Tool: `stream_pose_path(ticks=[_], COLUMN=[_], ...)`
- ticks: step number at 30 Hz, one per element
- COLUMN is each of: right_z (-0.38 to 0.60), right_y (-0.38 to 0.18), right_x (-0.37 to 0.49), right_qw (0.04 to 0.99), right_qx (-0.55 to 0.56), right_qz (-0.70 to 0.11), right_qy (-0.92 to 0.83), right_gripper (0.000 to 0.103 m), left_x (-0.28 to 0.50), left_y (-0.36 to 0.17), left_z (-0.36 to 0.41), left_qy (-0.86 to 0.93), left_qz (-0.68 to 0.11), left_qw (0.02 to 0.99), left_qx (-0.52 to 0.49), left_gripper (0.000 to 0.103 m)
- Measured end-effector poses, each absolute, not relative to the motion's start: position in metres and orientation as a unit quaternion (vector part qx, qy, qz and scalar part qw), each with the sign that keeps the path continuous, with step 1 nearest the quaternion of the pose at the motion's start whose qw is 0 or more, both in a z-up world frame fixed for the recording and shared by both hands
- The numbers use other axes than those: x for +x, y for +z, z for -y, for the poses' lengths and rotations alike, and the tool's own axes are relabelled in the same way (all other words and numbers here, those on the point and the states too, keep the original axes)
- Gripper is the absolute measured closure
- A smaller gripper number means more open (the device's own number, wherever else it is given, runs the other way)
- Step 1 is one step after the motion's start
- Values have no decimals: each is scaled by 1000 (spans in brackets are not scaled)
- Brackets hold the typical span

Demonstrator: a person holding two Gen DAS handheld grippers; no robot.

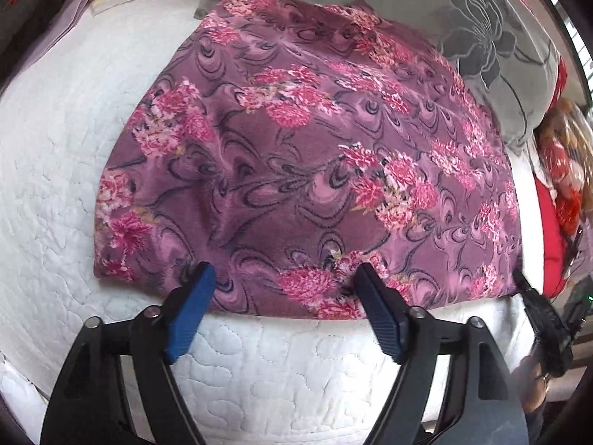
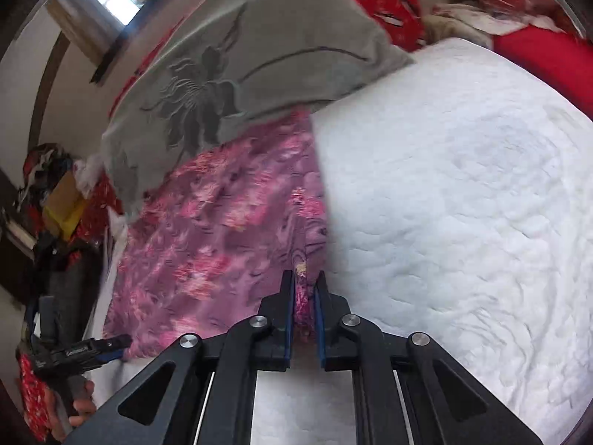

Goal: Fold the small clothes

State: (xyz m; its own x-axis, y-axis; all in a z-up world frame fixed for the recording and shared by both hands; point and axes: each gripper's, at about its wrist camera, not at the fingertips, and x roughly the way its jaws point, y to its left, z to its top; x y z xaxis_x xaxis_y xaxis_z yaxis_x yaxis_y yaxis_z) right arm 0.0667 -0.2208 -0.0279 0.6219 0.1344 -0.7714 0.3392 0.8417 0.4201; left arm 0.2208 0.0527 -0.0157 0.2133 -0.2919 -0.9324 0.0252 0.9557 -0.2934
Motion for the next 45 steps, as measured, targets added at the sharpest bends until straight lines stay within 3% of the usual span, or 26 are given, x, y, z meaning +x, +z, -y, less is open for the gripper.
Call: stream_pose_path(ticks=[2,5,8,12,18,23,34,38,41,43,44,45], right_z=[224,221,214,187,153,127,127,135,156,175,188,199], right_y=[-35,-21,3,16,-24,-32,-32,-26,-8,4,6,5], right_x=[65,70,71,93,125,116,113,120,125,134,145,157], right_qw=[853,852,873,888,875,896,900,890,894,896,890,882], right_qx=[274,270,268,217,132,42,51,72,132,161,182,201], right_qz=[-442,-439,-397,-401,-459,-432,-421,-444,-420,-398,-401,-409], right_qy=[-59,-91,-93,-61,-81,-97,-101,-77,-82,-111,-118,-122], right_gripper=[96,87,84,71,65,60,55,48,48,41,30,30], left_x=[219,215,210,212,230,236,233,239,249,267,278,293], left_y=[-15,-13,-5,3,-11,-12,-22,-19,7,21,24,25], left_z=[-41,-23,-9,6,2,-5,-30,-37,-47,-54,-57,-60], left_qy=[-101,-87,-59,-44,-28,-30,-44,-64,-65,-66,-70,-71], left_qz=[-619,-616,-593,-575,-590,-581,-577,-570,-522,-502,-502,-507], left_qw=[774,782,803,817,806,813,816,819,850,862,862,859], left_qx=[-82,-40,5,27,34,11,-7,-3,6,5,1,-6], left_gripper=[18,18,18,18,17,12,8,8,8,8,8,8])
